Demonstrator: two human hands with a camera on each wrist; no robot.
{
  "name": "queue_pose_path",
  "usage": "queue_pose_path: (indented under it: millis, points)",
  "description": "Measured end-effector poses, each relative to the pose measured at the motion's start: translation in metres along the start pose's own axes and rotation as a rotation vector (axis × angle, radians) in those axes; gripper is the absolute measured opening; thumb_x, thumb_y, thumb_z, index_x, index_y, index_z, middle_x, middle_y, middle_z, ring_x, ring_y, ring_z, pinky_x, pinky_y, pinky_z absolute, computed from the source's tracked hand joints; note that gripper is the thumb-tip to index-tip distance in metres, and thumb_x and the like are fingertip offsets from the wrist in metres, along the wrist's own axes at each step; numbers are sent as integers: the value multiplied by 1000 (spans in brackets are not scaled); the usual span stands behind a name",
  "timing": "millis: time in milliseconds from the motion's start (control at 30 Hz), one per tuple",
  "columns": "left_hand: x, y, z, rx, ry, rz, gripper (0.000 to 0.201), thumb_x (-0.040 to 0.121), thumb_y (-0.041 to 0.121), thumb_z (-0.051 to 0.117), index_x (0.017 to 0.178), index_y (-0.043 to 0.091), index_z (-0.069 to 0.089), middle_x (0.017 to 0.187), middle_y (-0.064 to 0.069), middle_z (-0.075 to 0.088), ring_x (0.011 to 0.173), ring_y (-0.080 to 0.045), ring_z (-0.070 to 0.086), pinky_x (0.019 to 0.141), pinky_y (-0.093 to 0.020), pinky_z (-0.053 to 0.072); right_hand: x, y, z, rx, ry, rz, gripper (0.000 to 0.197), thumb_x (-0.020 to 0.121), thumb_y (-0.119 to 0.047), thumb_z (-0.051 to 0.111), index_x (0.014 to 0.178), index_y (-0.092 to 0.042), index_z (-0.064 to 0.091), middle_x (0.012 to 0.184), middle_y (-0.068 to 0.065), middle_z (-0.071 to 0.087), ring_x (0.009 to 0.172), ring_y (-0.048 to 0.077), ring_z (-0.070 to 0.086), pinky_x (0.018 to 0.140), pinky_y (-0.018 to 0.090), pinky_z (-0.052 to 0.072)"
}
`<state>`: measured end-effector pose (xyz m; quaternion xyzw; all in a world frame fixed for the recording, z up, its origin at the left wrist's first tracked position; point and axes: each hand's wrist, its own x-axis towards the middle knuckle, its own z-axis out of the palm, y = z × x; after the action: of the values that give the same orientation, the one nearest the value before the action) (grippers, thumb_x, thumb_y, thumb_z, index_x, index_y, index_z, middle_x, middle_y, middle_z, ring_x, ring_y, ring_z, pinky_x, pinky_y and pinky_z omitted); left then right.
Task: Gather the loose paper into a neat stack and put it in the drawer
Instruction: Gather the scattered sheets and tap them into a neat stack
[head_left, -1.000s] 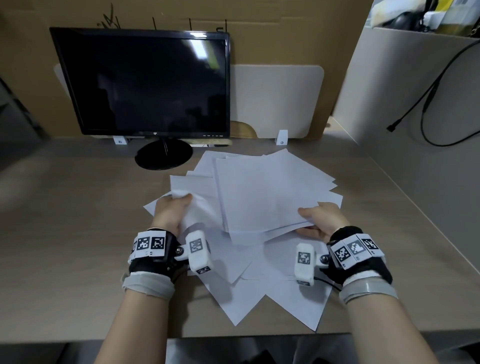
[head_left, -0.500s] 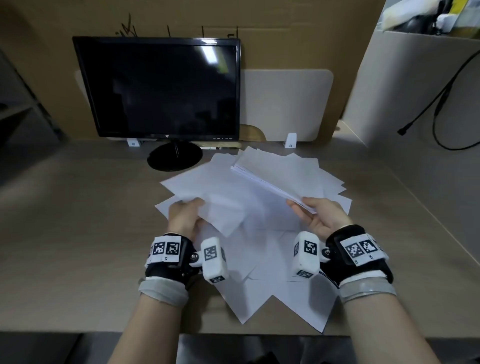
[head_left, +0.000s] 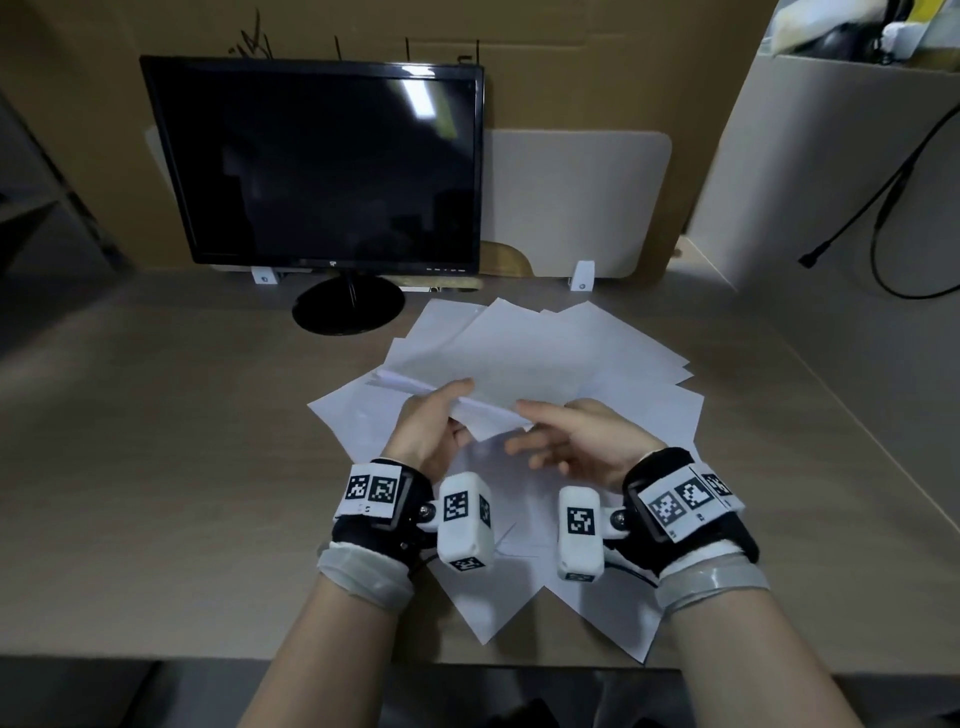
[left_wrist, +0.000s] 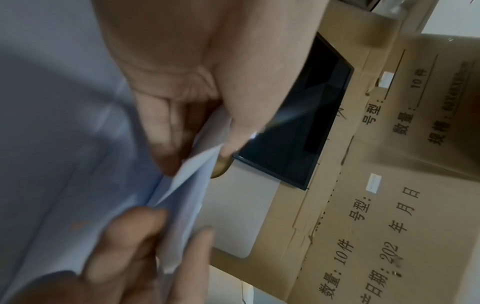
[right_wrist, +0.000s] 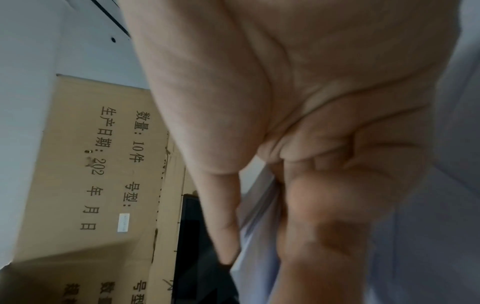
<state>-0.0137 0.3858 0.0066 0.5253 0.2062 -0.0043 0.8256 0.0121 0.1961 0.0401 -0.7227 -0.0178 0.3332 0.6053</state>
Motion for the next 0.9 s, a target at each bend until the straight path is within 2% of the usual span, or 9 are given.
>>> queue_pose_path:
  millis: [100, 167, 333, 433, 567, 733, 800, 867, 900]
  points:
    - [9, -3, 3, -18, 51, 25, 33, 95, 5, 60, 126, -7, 64, 122, -23, 71, 113, -38, 69, 101, -47, 54, -1, 5, -10, -6, 83, 111, 75, 79, -76, 59, 96, -4, 70, 94, 15, 77, 66, 21, 70, 57, 25, 52]
    - [9, -3, 7, -43, 34, 25, 33, 94, 3, 62, 125, -7, 64, 122, -22, 71, 113, -38, 69, 100, -46, 55, 4, 8, -15, 95, 142, 93, 80, 79, -76, 58, 105, -1, 71, 98, 17, 76, 84, 30, 74, 75, 34, 59]
    - [-5, 1, 12, 38, -90, -35, 27, 91, 12, 70, 116, 4, 69, 105, -14, 76, 87, -26, 75, 73, -32, 59, 22, 7, -17, 401, 322, -22, 32, 89, -9, 69, 116, 7, 65, 111, 24, 71, 102, 38, 69, 93, 51, 54]
    - [-1, 16, -15, -54, 83, -4, 42, 90, 33, 69, 124, 9, 66, 95, -3, 72, 78, -21, 68, 66, -31, 54, 33, 13, -31, 236, 421, 6, 47, 74, -8, 76, 116, 7, 62, 106, 27, 71, 95, 42, 71, 91, 62, 52]
    - [18, 40, -54, 108, 402, 92, 66, 81, 38, 73, 135, 4, 56, 104, -8, 63, 93, -25, 62, 76, -32, 43, 45, 10, -38, 32, 446, 21, 36, 72, -19, 71, 105, -4, 65, 110, 29, 69, 91, 44, 71, 70, 45, 53]
    - [33, 68, -68, 506, 395, -20, 56, 92, 37, 68, 136, 6, 53, 133, -7, 57, 121, -30, 55, 94, -37, 43, 58, -7, -38, 1, 436, 5, 41, 86, -8, 68, 124, 0, 57, 116, 19, 67, 91, 32, 66, 57, 26, 49]
    - [40, 73, -71, 554, 346, -77, 57, 88, 41, 67, 130, 5, 55, 115, -9, 61, 100, -30, 61, 82, -35, 47, 64, -8, -35, -64, 450, 43, 43, 82, -12, 71, 119, 3, 57, 115, 23, 66, 89, 36, 67, 57, 27, 50]
    - [42, 79, -68, 506, 293, -122, 37, 83, 40, 67, 99, 7, 61, 85, -7, 58, 70, -25, 55, 66, -29, 44, 71, -5, -33, -83, 439, 69, 40, 74, -13, 75, 107, 6, 63, 111, 29, 68, 94, 43, 69, 72, 39, 54]
    - [44, 81, -66, 468, 264, -160, 39, 77, 42, 70, 95, 9, 61, 87, -8, 61, 75, -26, 59, 71, -28, 48, 74, -4, -32, -94, 425, 84, 39, 70, -13, 75, 103, 6, 65, 109, 31, 68, 95, 45, 69, 78, 45, 55]
